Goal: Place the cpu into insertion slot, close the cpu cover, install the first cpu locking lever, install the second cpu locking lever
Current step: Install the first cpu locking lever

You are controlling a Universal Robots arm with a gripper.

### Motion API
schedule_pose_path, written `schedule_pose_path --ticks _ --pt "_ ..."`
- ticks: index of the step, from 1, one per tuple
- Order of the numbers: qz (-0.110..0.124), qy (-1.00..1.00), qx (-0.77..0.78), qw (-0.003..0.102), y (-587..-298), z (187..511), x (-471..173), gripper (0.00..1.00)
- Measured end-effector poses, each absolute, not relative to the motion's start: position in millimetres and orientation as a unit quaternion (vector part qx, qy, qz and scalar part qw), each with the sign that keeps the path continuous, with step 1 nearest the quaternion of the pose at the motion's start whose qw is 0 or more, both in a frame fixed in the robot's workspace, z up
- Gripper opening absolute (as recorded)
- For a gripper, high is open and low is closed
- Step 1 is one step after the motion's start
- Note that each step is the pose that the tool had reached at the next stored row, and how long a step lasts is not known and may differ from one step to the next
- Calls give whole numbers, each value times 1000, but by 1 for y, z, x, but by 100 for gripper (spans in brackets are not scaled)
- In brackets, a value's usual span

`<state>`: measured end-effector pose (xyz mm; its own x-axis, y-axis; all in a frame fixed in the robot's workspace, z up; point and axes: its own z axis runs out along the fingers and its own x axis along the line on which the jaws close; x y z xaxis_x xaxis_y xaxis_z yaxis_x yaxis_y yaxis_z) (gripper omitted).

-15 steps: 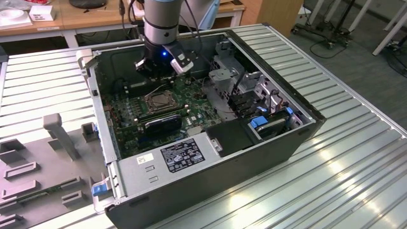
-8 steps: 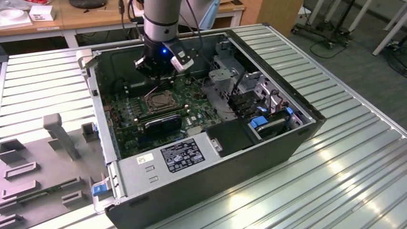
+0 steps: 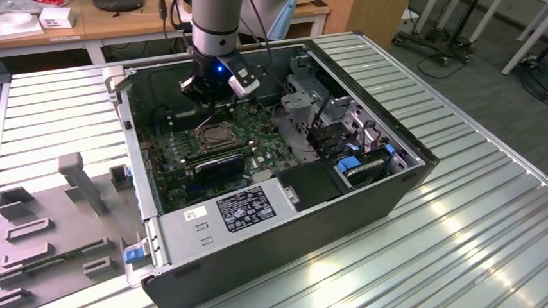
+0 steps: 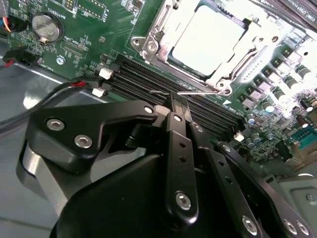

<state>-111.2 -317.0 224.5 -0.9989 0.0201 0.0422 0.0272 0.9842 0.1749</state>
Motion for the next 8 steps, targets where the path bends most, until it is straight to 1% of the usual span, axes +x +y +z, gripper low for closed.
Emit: schedule_pose_path --ticks 8 --pt "-88 -996 -21 19 -317 220 -113 11"
